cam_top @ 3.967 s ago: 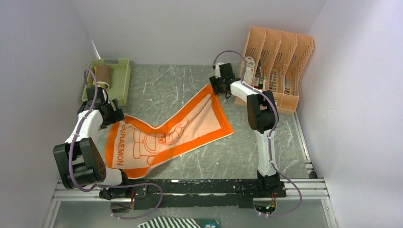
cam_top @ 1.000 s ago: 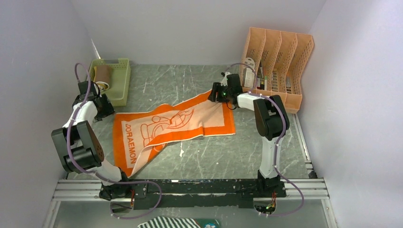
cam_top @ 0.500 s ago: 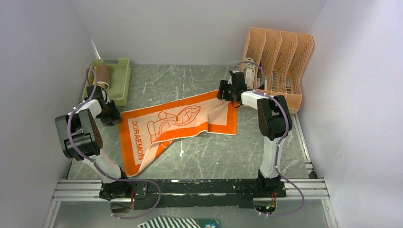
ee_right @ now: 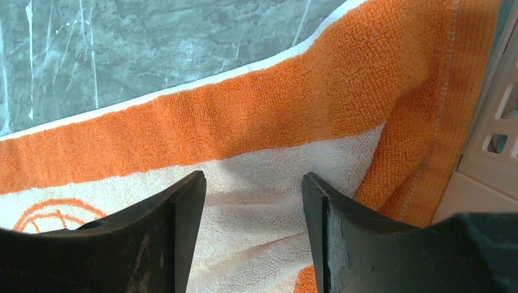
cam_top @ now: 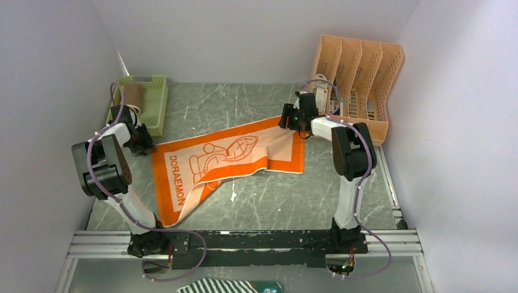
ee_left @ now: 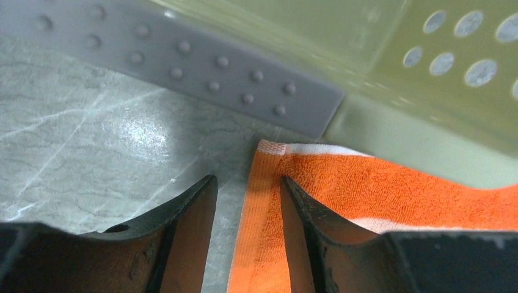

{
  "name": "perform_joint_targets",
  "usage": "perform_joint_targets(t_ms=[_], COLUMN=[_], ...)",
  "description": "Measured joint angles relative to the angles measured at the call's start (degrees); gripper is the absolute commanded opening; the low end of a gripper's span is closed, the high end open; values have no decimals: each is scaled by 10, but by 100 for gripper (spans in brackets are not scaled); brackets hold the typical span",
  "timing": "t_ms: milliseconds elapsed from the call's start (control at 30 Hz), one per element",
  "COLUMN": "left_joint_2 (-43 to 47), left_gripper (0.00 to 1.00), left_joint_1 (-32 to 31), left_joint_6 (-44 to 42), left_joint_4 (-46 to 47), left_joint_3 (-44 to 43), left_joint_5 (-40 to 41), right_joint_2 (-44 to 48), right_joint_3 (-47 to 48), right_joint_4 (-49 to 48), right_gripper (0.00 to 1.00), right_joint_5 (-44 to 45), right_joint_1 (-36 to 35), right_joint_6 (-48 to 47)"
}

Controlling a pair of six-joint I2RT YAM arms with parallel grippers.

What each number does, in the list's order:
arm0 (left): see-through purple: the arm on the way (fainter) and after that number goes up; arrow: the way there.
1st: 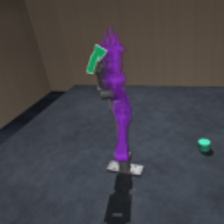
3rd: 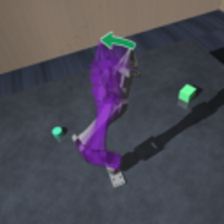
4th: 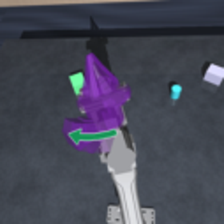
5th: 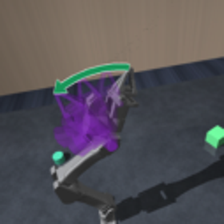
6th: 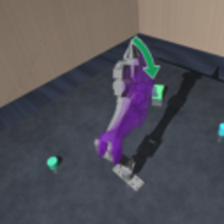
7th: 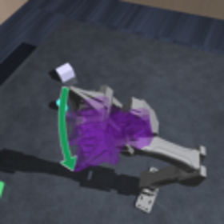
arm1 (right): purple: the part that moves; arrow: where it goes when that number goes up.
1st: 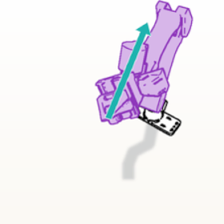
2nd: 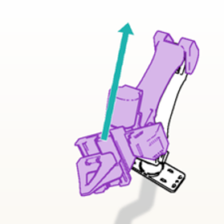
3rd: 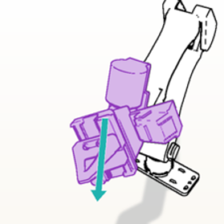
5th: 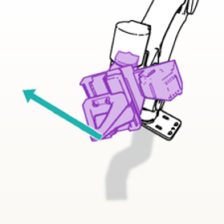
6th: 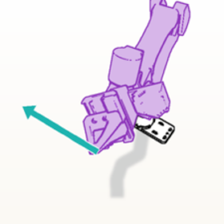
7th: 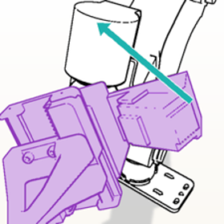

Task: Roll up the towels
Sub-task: Flatten out the towel at the center of the board.

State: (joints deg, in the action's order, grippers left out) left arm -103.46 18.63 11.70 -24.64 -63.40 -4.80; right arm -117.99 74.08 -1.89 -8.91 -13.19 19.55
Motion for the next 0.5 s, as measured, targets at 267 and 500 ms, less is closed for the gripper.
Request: perform_joint_targets(t_ms=[267, 500], left_joint_2=[-9, -13], left_gripper=[53, 46], left_joint_1=[-10, -55], left_joint_6=[1, 3], left_joint_4=[5, 10], left_joint_3=[-9, -6], left_joint_5=[17, 100], right_joint_2=[4, 6], right_joint_3=[-5, -6], right_joint_4=[0, 1], right_gripper=[60, 60], right_joint_5=[-6, -7], right_joint_1=[0, 1], right_joint_6=[0, -1])
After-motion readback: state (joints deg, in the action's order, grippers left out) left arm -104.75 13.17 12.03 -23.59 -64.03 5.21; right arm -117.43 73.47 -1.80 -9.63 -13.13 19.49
